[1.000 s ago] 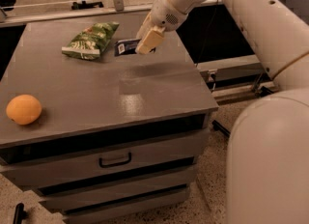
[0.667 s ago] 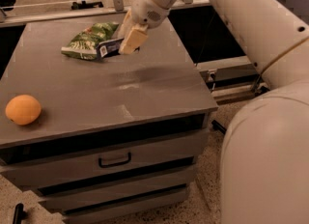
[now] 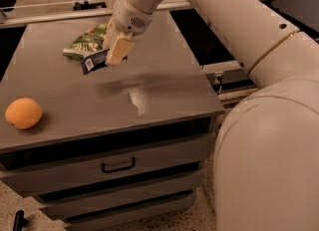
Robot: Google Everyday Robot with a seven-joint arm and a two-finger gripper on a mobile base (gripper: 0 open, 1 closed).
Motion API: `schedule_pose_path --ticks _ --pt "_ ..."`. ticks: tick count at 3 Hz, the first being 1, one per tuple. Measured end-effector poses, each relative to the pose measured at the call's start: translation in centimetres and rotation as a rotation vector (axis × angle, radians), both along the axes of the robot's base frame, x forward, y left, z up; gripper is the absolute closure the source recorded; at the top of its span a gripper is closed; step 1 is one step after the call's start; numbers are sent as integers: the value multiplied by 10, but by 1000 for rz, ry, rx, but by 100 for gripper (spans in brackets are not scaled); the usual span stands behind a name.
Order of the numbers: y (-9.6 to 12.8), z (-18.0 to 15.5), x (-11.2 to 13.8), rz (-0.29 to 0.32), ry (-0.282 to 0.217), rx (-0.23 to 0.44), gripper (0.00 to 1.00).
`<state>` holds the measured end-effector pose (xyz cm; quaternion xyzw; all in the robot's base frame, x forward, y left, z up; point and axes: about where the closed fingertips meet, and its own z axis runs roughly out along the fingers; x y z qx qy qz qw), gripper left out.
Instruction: Move rxbar blueberry near orange
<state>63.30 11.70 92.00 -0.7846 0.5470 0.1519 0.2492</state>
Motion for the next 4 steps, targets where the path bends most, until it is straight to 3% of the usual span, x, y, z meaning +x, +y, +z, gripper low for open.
schedule_pose_path --ticks 2,4 --pt "54 -32 -29 197 55 -44 100" --pt "79 -47 -51 284 65 -62 100"
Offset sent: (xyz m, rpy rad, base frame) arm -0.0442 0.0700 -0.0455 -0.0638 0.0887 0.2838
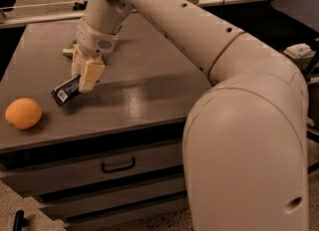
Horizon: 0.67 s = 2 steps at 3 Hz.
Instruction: Move rxbar blueberry near orange
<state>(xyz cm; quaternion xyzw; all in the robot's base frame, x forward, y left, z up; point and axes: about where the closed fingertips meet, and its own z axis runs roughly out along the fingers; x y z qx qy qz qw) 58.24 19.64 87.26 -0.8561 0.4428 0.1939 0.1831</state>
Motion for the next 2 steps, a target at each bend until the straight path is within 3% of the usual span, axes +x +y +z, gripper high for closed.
schedule_pose_path --ticks 1,2 --pt "13 -8 -5 26 5 -6 100" --pt "25 -15 -6 38 16 -3 85"
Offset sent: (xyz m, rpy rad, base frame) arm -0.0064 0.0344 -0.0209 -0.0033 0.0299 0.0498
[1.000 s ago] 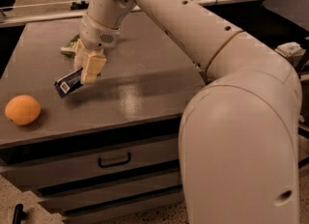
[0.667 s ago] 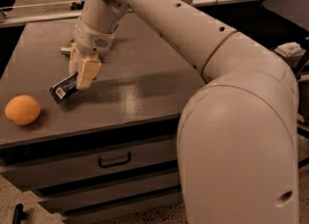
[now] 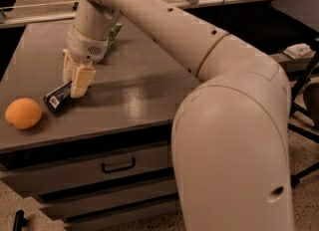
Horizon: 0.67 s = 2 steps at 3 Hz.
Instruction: Move rxbar blueberry near orange
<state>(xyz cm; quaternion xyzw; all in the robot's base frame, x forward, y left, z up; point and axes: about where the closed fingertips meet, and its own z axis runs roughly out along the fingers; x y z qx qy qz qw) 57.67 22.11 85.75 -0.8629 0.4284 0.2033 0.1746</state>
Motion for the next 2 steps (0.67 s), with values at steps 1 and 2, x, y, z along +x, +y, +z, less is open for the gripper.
schedule_pose_path --ticks 1,2 --pt "3 -2 0 1 1 2 62" --pt "5 -4 0 2 2 3 38"
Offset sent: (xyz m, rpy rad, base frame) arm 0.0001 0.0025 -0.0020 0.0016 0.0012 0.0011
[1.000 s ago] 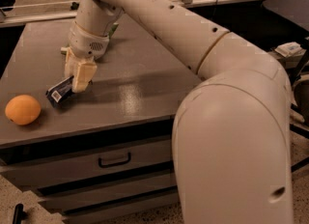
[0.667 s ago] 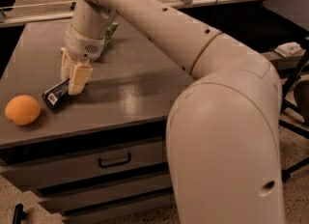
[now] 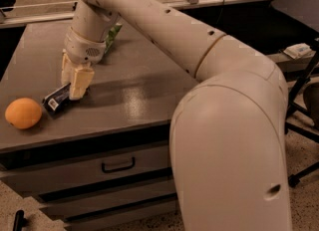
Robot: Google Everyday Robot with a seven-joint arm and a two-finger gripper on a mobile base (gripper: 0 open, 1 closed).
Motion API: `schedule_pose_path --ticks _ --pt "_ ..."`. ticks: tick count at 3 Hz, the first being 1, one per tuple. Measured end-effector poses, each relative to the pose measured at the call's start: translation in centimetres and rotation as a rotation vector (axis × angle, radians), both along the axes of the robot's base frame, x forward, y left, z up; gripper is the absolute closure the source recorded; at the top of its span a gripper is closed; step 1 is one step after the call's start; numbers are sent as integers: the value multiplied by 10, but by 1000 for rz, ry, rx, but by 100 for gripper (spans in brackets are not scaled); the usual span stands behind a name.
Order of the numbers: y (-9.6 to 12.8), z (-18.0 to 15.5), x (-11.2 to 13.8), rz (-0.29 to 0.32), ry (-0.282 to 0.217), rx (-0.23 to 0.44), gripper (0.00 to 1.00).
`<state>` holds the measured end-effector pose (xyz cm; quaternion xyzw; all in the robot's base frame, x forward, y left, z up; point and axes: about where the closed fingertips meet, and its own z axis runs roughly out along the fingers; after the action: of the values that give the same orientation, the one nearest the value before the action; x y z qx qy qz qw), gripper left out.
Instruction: Move rxbar blueberry near orange
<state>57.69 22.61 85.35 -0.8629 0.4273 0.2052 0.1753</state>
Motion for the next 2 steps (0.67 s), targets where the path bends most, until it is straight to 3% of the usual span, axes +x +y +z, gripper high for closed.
schedule_pose_path --ticks 1,2 --pt "2 -2 0 1 1 1 15" --pt "4 -4 0 2 2 2 0"
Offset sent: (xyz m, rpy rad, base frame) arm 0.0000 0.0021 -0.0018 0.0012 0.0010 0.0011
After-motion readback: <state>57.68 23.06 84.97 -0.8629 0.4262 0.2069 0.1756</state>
